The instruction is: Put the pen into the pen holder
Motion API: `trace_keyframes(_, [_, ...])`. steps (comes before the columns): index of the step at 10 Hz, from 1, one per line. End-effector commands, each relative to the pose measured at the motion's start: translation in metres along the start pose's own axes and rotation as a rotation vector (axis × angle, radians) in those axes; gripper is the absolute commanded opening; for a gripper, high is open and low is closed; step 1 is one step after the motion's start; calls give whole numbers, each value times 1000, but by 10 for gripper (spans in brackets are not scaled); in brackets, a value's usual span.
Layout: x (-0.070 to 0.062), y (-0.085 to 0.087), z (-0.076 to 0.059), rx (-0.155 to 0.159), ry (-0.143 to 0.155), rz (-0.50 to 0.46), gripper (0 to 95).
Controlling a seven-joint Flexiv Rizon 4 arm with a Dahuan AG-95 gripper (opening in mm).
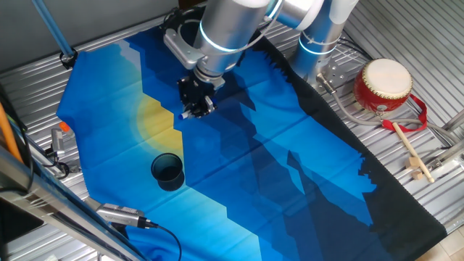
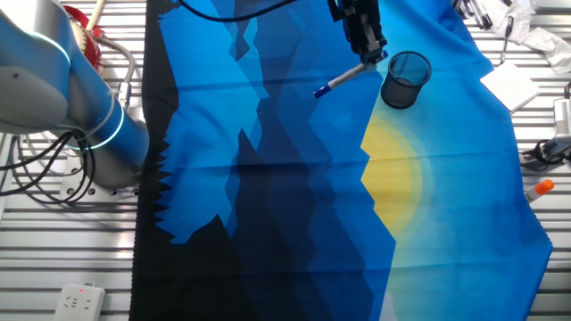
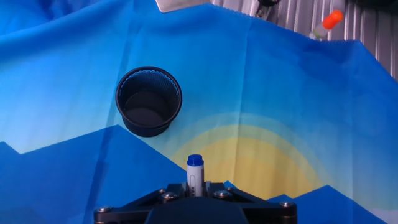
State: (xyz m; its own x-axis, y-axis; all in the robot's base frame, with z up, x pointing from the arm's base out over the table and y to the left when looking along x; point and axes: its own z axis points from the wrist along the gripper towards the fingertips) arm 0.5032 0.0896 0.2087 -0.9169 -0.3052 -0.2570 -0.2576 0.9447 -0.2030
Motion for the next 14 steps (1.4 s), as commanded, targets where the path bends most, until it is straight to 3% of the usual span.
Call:
trace_keyframes(1, [-1,1,1,-1,8,-15,0])
trace_keyframes(3, [-1,1,1,-11,43,-22,0])
trace_keyframes(5, [-1,1,1,-31,136,-5,0])
trace_keyframes(6, [-1,1,1,-35,154,0,0])
trace_keyframes(14, [-4,-6,10,-43,152,-15,0])
